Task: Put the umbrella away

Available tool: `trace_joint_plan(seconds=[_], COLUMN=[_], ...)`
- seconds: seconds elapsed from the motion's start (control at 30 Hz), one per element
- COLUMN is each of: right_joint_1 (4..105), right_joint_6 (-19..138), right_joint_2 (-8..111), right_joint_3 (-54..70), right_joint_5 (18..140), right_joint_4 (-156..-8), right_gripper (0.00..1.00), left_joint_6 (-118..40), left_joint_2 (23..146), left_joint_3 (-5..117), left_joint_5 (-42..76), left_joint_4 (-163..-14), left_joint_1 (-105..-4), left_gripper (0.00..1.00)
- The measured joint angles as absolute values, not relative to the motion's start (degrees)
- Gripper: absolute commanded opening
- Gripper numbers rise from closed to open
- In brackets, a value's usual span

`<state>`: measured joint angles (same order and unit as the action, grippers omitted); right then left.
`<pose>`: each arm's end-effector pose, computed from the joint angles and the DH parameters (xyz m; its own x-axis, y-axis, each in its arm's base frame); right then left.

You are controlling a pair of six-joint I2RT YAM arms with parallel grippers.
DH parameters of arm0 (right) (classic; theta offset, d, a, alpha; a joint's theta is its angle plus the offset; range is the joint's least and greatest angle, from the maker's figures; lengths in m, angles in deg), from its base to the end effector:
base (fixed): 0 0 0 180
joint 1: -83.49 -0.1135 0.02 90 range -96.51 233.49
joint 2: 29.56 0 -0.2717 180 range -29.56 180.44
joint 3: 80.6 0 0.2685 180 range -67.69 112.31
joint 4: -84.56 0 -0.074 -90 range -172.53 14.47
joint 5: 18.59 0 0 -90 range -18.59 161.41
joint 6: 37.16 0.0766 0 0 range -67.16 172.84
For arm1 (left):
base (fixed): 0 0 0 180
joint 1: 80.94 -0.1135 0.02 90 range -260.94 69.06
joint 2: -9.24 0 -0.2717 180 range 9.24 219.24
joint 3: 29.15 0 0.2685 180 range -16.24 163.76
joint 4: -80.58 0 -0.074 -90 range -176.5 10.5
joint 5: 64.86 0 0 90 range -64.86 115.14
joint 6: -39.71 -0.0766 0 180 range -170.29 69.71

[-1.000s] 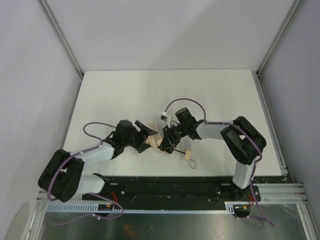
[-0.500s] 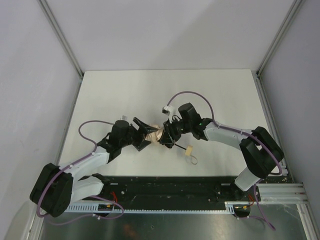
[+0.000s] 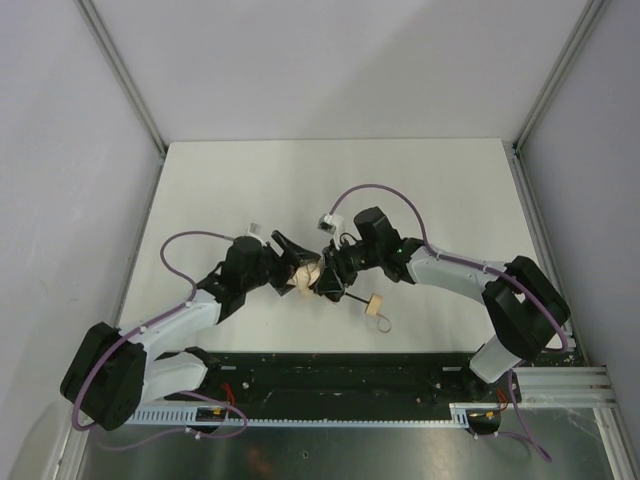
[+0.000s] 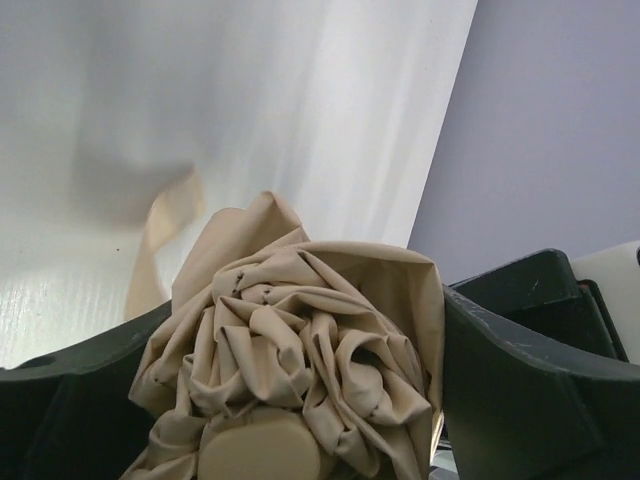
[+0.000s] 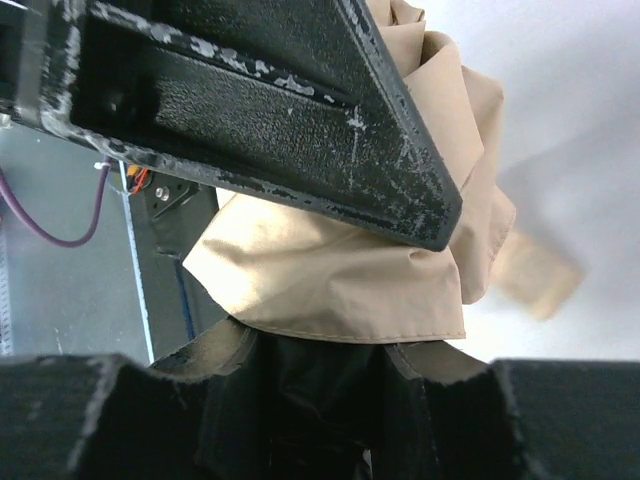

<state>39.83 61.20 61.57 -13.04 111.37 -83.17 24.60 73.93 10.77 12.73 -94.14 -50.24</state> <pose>0.2403 0.2973 0.2001 -0.5508 -0.3716 -0.7474 -0.8346 0.2518 0.4899 0.2293 -0.1553 0.1721 -0.7480 -0.6524 -0.1217 -0.2440 0.4410 -0.8637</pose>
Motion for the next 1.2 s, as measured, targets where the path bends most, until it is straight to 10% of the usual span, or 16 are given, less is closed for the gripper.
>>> trace_joint_plan(seconds=[0.33,0.83,1.2], right_joint_1=[42.28,43.02,48.25], right_joint_6=[61.33,69.18,77.96], right_joint_2=[61.61,58.36,39.93], right_joint_3=[-12.93,-11.62,-11.42], right_joint_5=[116.31,111.81,106.72], right_joint_4=[-83.48,-76.70,-71.20], right_gripper=[0.01,0.95,0.99], left_joint_6=[24.21,24.65,24.21], left_joint_2=[72.11,71.37,68.05], left_joint_3=[10.20,8.45,8.21], left_joint_5=[12.97,12.97,12.89], left_joint_4=[-98.60,-103.30,-109.90], left_joint_1=[-49.80,-49.87,-51.11], left_gripper=[0.03,0.00,0.00])
